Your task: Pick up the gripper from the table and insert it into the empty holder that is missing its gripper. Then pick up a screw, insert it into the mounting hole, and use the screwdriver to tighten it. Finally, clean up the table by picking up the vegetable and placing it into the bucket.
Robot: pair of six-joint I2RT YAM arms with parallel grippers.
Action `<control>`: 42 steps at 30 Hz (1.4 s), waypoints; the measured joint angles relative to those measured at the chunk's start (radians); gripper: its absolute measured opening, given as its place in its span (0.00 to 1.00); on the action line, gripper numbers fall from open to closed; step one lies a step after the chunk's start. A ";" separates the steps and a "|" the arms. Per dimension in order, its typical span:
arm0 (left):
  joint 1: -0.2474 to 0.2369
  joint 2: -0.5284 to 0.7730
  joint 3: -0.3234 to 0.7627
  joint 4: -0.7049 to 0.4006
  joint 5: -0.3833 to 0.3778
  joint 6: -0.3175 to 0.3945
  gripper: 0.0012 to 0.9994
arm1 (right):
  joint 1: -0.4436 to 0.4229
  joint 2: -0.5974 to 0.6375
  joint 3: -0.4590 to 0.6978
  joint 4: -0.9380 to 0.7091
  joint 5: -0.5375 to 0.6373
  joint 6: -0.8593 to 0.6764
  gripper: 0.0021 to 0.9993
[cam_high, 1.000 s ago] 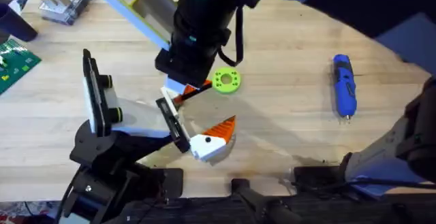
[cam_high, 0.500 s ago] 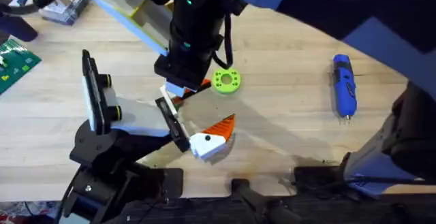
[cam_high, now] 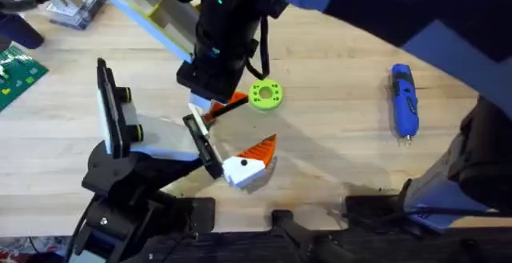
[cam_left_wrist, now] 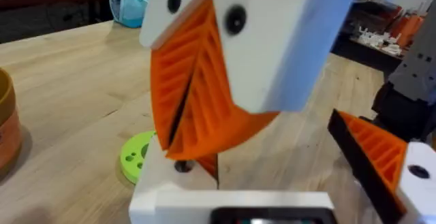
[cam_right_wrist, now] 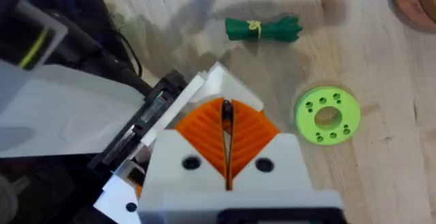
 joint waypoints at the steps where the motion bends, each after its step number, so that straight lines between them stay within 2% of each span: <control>1: 0.000 0.000 0.000 0.000 0.000 0.000 0.99 | 0.000 0.000 0.000 0.000 0.000 0.000 0.01; 33: -0.001 0.004 0.000 -0.001 0.010 -0.015 0.99 | -0.004 0.001 -0.035 0.014 -0.009 0.000 0.02; 36: -0.001 0.004 0.000 -0.001 0.011 -0.015 0.99 | -0.004 0.001 -0.035 0.011 -0.011 -0.002 0.09; 38: -0.001 0.004 0.000 -0.001 0.010 -0.015 0.99 | -0.005 0.001 -0.035 0.010 -0.012 -0.001 0.18; 39: -0.001 0.004 0.000 -0.001 0.010 -0.015 0.99 | -0.005 0.001 -0.035 0.009 -0.012 -0.001 0.25; 40: -0.001 0.004 0.000 -0.001 0.010 -0.015 0.99 | -0.005 0.001 -0.035 0.009 -0.010 -0.001 0.38; 42: 0.000 0.004 0.000 -0.001 0.007 -0.015 0.99 | -0.011 0.001 -0.035 0.002 0.006 -0.003 0.68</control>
